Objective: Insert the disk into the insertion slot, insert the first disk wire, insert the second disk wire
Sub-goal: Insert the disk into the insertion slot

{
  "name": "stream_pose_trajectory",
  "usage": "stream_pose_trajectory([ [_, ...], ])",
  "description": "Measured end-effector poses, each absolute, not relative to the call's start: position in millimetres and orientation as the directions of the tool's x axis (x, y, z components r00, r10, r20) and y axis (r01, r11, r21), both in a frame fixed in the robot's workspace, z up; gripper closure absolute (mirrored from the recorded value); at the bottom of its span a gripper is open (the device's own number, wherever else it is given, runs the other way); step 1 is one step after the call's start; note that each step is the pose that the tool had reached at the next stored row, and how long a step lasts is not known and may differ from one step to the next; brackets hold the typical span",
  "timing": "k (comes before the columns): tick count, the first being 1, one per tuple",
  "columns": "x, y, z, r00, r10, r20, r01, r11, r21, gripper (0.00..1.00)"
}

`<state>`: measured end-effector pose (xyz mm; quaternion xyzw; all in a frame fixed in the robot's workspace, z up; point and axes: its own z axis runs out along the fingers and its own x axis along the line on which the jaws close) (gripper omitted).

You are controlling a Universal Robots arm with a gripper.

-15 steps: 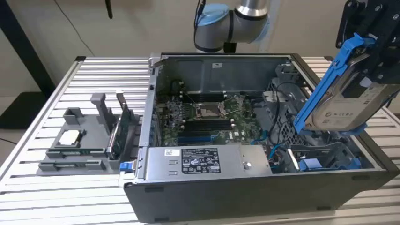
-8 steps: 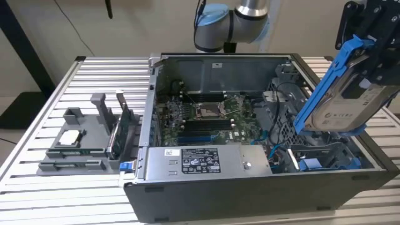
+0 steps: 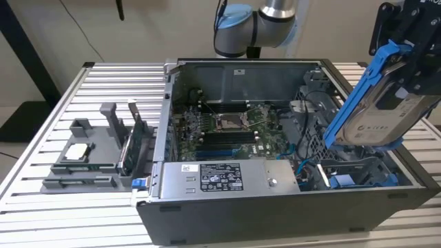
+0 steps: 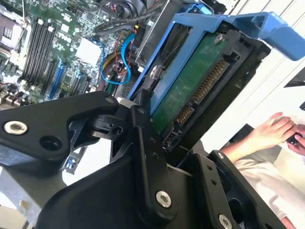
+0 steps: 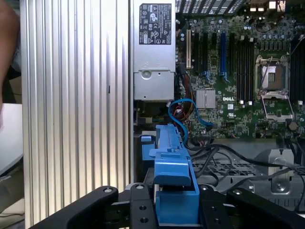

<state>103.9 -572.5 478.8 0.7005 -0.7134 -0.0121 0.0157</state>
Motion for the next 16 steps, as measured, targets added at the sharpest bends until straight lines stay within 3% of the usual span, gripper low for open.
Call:
stream_pose_trajectory([
  [16, 105.6, -572.5, 470.5, -0.018, -1.0, 0.012, -0.999, 0.019, 0.039, 0.67],
])
